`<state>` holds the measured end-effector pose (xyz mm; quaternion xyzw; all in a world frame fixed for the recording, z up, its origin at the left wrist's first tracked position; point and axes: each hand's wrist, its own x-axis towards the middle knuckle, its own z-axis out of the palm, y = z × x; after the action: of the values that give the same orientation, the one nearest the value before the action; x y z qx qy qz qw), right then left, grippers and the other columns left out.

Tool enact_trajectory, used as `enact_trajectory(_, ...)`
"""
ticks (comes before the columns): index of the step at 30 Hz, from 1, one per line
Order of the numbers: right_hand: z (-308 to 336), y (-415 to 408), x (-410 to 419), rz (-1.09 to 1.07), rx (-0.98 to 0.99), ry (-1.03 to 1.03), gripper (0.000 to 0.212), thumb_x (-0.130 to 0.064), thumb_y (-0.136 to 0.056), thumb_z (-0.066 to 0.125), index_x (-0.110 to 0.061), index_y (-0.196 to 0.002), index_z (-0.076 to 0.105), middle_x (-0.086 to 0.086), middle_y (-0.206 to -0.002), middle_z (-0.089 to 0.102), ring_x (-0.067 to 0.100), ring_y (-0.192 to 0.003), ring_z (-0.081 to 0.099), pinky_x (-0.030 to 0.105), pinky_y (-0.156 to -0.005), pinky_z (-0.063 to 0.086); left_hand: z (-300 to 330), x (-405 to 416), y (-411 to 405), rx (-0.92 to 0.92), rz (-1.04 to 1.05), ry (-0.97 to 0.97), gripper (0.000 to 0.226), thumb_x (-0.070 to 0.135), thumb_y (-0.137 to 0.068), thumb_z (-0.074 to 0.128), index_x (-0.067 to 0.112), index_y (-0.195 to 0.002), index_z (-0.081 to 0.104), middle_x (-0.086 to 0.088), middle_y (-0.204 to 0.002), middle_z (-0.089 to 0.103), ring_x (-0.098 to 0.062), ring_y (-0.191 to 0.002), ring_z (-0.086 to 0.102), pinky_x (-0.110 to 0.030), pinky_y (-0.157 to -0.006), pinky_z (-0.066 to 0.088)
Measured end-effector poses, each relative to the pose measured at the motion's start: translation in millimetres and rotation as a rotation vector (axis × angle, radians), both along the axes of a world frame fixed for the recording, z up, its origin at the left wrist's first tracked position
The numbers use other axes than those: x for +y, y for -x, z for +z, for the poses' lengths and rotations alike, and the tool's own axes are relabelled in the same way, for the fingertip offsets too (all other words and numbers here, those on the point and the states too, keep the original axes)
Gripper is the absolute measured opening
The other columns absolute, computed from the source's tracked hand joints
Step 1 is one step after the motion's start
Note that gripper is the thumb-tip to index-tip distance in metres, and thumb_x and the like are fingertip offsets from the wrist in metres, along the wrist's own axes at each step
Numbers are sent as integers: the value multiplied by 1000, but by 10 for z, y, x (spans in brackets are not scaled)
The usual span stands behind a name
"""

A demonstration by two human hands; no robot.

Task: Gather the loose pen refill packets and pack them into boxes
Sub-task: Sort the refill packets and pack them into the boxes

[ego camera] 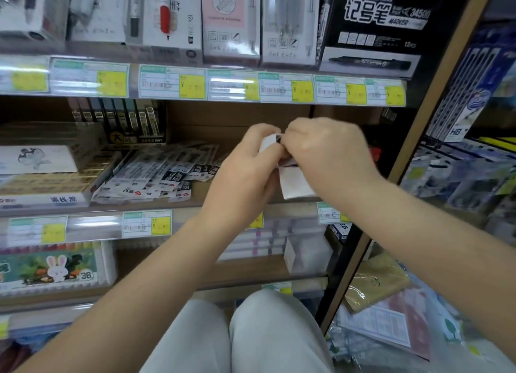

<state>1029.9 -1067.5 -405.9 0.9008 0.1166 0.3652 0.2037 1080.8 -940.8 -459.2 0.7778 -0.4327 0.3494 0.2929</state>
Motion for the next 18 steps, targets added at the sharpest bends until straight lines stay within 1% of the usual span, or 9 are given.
enact_trajectory(3, -282, -281, -108, -31, -46, 40, 21, -7, -62, 43, -14, -56, 62, 0, -54, 53, 21, -45, 53, 19, -45, 19, -199, -75, -212, 76, 37, -128, 36, 7, -74, 35, 0, -101, 57, -19, -120, 52, -36, -88, 56, -36, -59, 46)
enact_trajectory(6, -480, -490, -162, -22, -4, 23, 24, -11, -63, 39, -15, -53, 61, 0, -54, 54, 21, -47, 55, 18, -41, 25, -309, -86, -360, 179, 44, -208, 38, 2, -77, 38, 0, -109, 58, -18, -127, 49, -37, -103, 54, -37, -79, 48)
enact_trajectory(9, -633, -595, -178, -10, 114, 0, 6, -15, -55, 59, -14, -50, 62, 0, -53, 56, 21, -47, 56, 17, -39, 32, -322, -68, -413, 346, 30, -200, 34, -9, -75, 42, 4, -96, 65, -14, -133, 48, -31, -119, 48, -33, -96, 41)
enact_trajectory(10, -701, -637, -201, -14, 157, -7, 4, -13, -48, 66, -14, -48, 62, 1, -52, 57, 22, -47, 57, 17, -40, 32, -307, -51, -413, 415, 26, -174, 33, -12, -74, 42, 4, -88, 67, -12, -132, 50, -28, -119, 48, -29, -96, 40)
enact_trajectory(11, -755, -669, -222, -38, 221, -20, 11, -10, -42, 71, -13, -46, 62, 1, -52, 57, 22, -48, 57, 18, -40, 32, -290, -26, -425, 487, 23, -142, 33, -14, -73, 41, 5, -82, 66, -9, -128, 52, -24, -117, 49, -26, -94, 40)
enact_trajectory(13, -812, -713, -254, -103, 311, -107, 20, -6, -35, 77, -13, -45, 62, 1, -56, 59, 22, -53, 58, 18, -42, 30, -260, 46, -493, 625, 29, -104, 34, -14, -73, 40, 9, -79, 65, -3, -123, 54, -17, -114, 50, -22, -88, 39)
enact_trajectory(14, -822, -723, -266, -118, 299, -147, 21, -6, -36, 79, -13, -46, 63, 0, -58, 61, 22, -55, 59, 18, -43, 28, -251, 90, -565, 686, 47, -87, 34, -12, -75, 41, 12, -79, 64, -1, -123, 54, -17, -111, 51, -22, -83, 39)
enact_trajectory(16, -842, -748, -308, -142, 286, -196, 7, -14, -55, 76, -13, -55, 69, 0, -69, 67, 23, -64, 63, 19, -47, 35, -242, 178, -752, 760, 129, -21, 30, -4, -82, 46, 21, -80, 62, -1, -126, 57, -21, -106, 56, -26, -76, 44)
enact_trajectory(18, -849, -757, -328, -100, 250, -253, 32, -30, -78, 53, -10, -61, 71, 2, -72, 67, 26, -67, 63, 24, -50, 42, -245, 281, -1003, 715, 306, -69, 22, 7, -86, 52, 22, -96, 64, -5, -128, 58, -27, -106, 58, -29, -82, 46)
